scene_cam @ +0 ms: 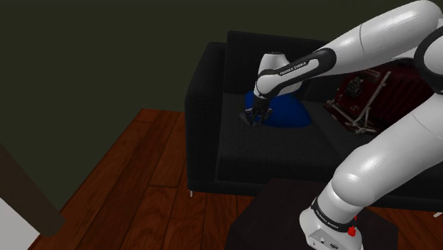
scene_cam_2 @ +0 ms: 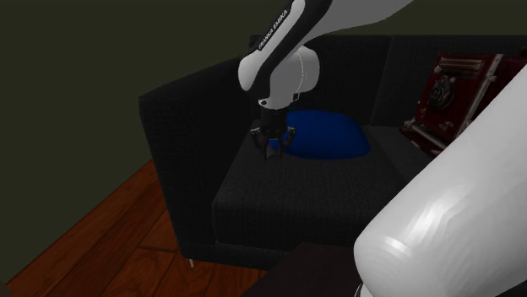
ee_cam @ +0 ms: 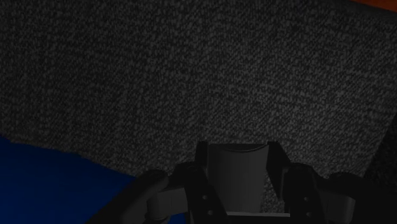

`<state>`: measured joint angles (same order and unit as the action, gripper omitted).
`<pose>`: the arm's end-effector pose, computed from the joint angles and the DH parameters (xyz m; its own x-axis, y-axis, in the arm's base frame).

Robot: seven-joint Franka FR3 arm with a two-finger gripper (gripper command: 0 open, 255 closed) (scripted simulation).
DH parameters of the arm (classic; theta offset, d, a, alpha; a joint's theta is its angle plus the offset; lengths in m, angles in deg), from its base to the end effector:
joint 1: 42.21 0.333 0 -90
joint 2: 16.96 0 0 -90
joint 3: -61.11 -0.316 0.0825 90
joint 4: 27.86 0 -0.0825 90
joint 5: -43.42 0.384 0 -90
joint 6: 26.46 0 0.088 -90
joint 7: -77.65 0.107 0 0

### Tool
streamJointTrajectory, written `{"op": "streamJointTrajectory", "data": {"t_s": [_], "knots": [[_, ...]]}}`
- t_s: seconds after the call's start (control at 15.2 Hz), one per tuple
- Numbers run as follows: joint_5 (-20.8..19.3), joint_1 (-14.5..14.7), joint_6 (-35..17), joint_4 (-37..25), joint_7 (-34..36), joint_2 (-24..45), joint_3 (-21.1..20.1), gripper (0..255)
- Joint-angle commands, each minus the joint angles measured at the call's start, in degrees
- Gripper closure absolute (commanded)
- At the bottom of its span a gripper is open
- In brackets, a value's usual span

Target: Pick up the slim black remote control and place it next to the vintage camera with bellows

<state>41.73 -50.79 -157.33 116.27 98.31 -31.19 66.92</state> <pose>0.4258 -0.1095 0.3705 0.8310 -0.5561 0.0141 -0.5561 -0.8311 -0.0078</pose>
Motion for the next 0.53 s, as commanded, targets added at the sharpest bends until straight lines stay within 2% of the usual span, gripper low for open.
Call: {"op": "streamJointTrajectory", "data": {"t_s": [0.0,0.46], "knots": [[-0.1,0.0,1.7,-0.8,0.0,-0.9,0.0,255],[-0.2,-0.1,7.7,-3.9,0.2,-3.7,-0.2,255]]}}
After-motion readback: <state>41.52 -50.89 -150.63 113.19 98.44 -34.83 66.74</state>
